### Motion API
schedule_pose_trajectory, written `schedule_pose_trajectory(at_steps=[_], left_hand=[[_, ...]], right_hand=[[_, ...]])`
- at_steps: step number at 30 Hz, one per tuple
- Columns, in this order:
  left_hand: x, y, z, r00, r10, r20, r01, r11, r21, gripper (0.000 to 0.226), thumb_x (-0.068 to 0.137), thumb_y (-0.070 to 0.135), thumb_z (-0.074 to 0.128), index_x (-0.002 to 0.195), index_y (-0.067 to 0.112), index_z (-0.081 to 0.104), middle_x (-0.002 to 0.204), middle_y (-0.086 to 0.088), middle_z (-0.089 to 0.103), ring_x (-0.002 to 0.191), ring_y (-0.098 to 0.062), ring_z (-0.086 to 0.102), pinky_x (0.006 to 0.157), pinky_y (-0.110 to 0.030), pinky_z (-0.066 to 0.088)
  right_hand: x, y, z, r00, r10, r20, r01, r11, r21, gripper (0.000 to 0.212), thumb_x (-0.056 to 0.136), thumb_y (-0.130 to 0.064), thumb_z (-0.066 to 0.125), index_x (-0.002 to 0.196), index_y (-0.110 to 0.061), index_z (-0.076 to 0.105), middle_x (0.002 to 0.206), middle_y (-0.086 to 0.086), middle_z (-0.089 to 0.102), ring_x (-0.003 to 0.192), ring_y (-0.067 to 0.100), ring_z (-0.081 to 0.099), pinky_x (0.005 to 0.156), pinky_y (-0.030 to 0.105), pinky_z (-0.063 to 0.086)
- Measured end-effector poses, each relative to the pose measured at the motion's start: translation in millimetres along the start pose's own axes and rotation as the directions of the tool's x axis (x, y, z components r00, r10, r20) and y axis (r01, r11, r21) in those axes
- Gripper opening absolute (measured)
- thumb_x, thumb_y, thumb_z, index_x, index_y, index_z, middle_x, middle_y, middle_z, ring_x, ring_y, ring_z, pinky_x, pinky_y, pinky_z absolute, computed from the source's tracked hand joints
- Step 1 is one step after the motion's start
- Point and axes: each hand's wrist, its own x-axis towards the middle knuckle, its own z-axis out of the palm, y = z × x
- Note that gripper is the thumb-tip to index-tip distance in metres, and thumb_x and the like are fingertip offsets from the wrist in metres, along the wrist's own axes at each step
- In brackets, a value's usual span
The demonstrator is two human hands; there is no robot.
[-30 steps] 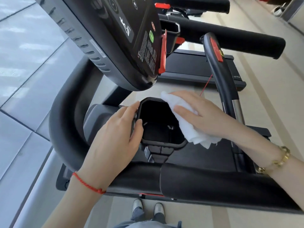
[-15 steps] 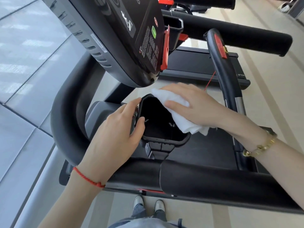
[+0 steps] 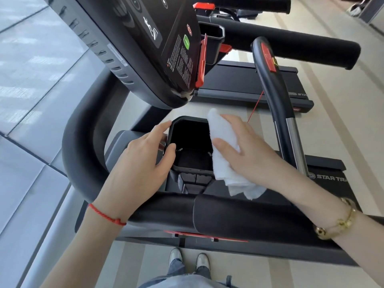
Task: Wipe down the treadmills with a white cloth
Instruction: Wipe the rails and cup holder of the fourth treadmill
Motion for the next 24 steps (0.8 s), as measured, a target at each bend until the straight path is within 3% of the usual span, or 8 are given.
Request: schedule_pose_trajectory(at_steps=[5, 9, 12, 16, 18, 21, 24], left_hand=[[0, -1, 2, 1.000, 0.006, -0.013, -0.005, 1.000, 0.017, 0.047, 0.095, 0.035, 0.050, 0.141, 0.033, 0.044, 0.085, 0.027, 0.056, 0.074, -0.007, 0.064, 0.072, -0.040, 0.057], [0, -2, 2, 1.000, 0.000, -0.017, 0.000, 1.000, 0.025, 0.047, 0.094, 0.037, 0.049, 0.140, 0.033, 0.045, 0.086, 0.027, 0.057, 0.070, -0.006, 0.064, 0.071, -0.036, 0.058], [0, -2, 2, 1.000, 0.007, -0.016, -0.006, 1.000, 0.026, 0.048, 0.093, 0.039, 0.047, 0.141, 0.033, 0.045, 0.087, 0.025, 0.058, 0.073, -0.003, 0.064, 0.074, -0.033, 0.057], [-1, -2, 2, 1.000, 0.012, -0.023, -0.011, 1.000, 0.022, 0.048, 0.095, 0.036, 0.049, 0.143, 0.032, 0.044, 0.094, 0.014, 0.064, 0.072, -0.007, 0.065, 0.073, -0.039, 0.058], [-1, -1, 3, 1.000, 0.013, -0.022, -0.012, 1.000, 0.027, 0.048, 0.095, 0.036, 0.049, 0.143, 0.031, 0.044, 0.094, 0.012, 0.065, 0.073, -0.008, 0.065, 0.073, -0.041, 0.058], [-1, -1, 3, 1.000, 0.016, -0.024, -0.015, 0.999, 0.045, 0.049, 0.095, 0.037, 0.048, 0.143, 0.031, 0.044, 0.093, 0.014, 0.064, 0.075, -0.007, 0.065, 0.075, -0.039, 0.058], [-1, -1, 3, 1.000, 0.007, -0.024, -0.006, 0.999, 0.037, 0.048, 0.096, 0.036, 0.049, 0.143, 0.030, 0.044, 0.094, 0.014, 0.064, 0.077, -0.009, 0.065, 0.077, -0.040, 0.058]], right_hand=[[-16, -1, 8, 0.997, 0.073, -0.017, -0.071, 0.991, 0.112, 0.061, 0.096, -0.057, 0.039, 0.148, -0.037, 0.013, 0.144, -0.005, 0.036, 0.116, 0.014, 0.047, 0.091, 0.030, 0.035], [13, -10, 2, 0.994, 0.107, -0.026, -0.106, 0.994, 0.041, 0.047, 0.101, -0.048, 0.037, 0.141, -0.024, 0.030, 0.123, 0.004, 0.051, 0.097, 0.020, 0.054, 0.076, 0.033, 0.041], [6, -13, -4, 0.987, 0.157, 0.020, -0.158, 0.978, 0.139, 0.047, 0.101, -0.049, 0.037, 0.137, -0.018, 0.033, 0.102, -0.006, 0.055, 0.082, 0.008, 0.055, 0.062, 0.025, 0.038], [-27, -9, -2, 0.960, 0.248, 0.132, -0.275, 0.927, 0.256, 0.053, 0.097, -0.058, 0.034, 0.134, -0.021, 0.030, 0.101, -0.014, 0.055, 0.086, 0.001, 0.056, 0.067, 0.022, 0.044], [-23, -11, -3, 0.953, 0.272, 0.134, -0.298, 0.922, 0.249, 0.052, 0.098, -0.059, 0.033, 0.130, -0.018, 0.032, 0.100, -0.011, 0.056, 0.086, 0.004, 0.057, 0.069, 0.023, 0.045], [0, -19, -4, 0.969, 0.246, 0.035, -0.248, 0.952, 0.179, 0.046, 0.102, -0.051, 0.033, 0.125, -0.012, 0.037, 0.094, -0.003, 0.053, 0.073, 0.008, 0.051, 0.056, 0.021, 0.040], [11, -20, -2, 0.981, 0.193, -0.018, -0.191, 0.977, 0.099, 0.047, 0.102, -0.046, 0.034, 0.134, -0.011, 0.035, 0.113, 0.004, 0.048, 0.085, 0.014, 0.051, 0.064, 0.026, 0.038]])
